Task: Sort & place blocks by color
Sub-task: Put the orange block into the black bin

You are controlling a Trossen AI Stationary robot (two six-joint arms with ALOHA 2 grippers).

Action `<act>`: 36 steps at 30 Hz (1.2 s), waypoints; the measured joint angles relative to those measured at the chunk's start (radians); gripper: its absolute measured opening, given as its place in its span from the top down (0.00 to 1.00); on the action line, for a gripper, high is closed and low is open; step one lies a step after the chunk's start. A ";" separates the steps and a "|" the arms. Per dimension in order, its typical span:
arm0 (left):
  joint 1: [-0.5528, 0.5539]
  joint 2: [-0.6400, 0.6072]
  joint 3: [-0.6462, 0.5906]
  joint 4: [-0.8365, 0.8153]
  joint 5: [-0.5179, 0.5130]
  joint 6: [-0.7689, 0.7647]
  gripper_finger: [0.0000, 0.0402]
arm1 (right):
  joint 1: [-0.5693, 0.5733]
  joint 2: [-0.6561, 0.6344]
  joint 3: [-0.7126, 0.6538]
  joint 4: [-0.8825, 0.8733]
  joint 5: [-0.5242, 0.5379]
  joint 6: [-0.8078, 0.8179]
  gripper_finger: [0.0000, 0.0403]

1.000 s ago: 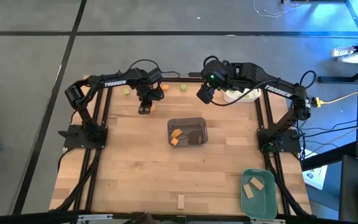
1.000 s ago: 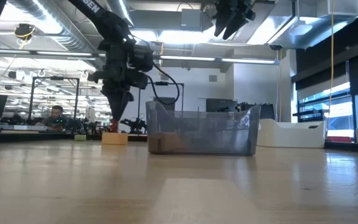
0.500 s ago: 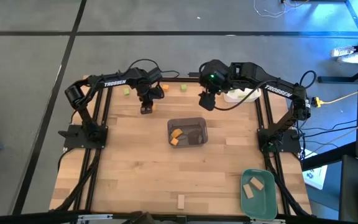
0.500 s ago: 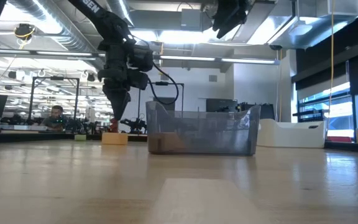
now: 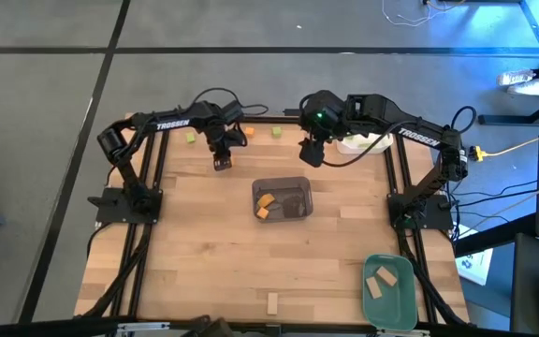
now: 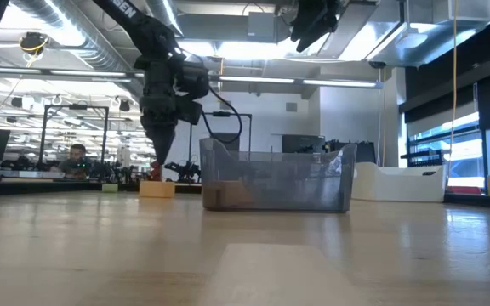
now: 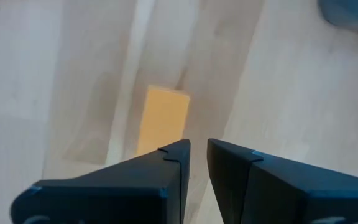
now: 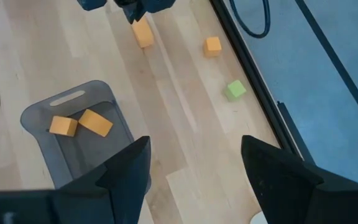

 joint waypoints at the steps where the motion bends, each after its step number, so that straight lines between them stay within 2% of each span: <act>1: 0.003 0.000 0.000 0.000 -0.012 -0.008 0.87 | 0.000 0.000 0.000 0.000 0.000 -0.001 0.38; 5: 0.016 0.000 0.000 0.002 -0.010 -0.029 0.81 | 0.000 0.000 0.000 0.000 0.000 0.000 0.38; 10: 0.037 0.000 0.000 0.013 -0.001 -0.015 0.65 | 0.000 0.000 0.000 0.000 0.000 0.001 0.38; 16: 0.043 0.059 0.002 0.045 0.032 0.162 0.49 | 0.000 0.000 0.000 0.000 0.000 -0.001 0.38; 24: 0.042 0.141 0.002 0.080 -0.006 0.281 0.47 | 0.000 0.000 0.000 0.003 0.000 0.001 0.38; 36: 0.043 0.201 0.003 0.104 0.000 0.286 0.47 | 0.000 0.000 0.000 0.007 0.000 0.000 0.38</act>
